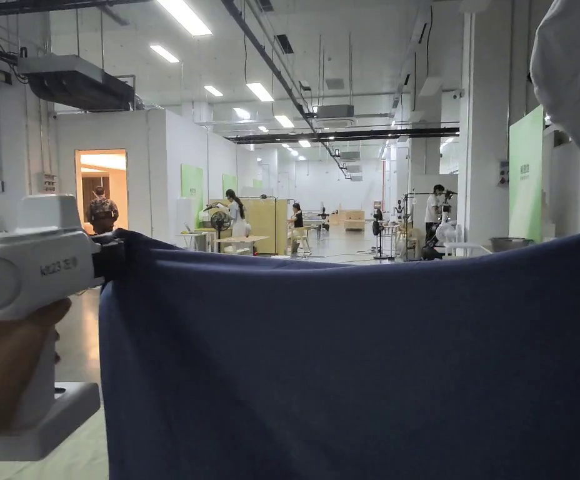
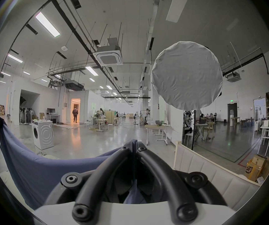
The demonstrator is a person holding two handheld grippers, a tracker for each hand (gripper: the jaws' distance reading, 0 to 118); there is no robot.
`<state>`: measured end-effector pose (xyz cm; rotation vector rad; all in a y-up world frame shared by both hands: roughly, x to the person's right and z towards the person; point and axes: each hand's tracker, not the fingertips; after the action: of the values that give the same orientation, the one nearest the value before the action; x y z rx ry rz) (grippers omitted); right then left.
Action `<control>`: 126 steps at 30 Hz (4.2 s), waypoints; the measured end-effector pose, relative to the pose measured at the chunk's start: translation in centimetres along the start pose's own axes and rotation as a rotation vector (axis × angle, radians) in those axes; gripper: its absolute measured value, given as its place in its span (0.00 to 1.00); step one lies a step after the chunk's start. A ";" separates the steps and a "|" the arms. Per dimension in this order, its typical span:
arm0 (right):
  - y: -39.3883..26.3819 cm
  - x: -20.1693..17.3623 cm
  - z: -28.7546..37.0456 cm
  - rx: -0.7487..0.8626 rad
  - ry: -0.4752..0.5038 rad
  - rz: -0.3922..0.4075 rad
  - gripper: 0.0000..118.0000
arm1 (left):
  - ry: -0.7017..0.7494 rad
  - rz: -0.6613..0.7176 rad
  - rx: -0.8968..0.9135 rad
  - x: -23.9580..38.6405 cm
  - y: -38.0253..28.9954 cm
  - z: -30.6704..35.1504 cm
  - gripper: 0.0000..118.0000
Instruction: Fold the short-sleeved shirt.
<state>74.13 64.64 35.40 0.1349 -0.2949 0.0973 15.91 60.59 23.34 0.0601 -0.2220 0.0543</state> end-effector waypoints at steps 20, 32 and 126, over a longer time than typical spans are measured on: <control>-7.5 -3.9 -14.2 -0.071 -0.078 0.052 0.02 | 0.060 -0.070 -0.071 1.7 -7.5 -14.0 0.06; -13.0 -3.5 -18.3 -0.165 -0.090 0.011 0.02 | 0.064 -0.079 -0.143 3.1 -11.2 -18.9 0.06; -30.9 -9.5 29.2 -0.361 0.181 -0.084 0.00 | -0.135 0.065 -0.297 2.5 -30.9 23.2 0.00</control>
<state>60.38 29.16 56.61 -0.2193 -0.1218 -0.0278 15.14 28.40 44.79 -0.2398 -0.3648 0.0812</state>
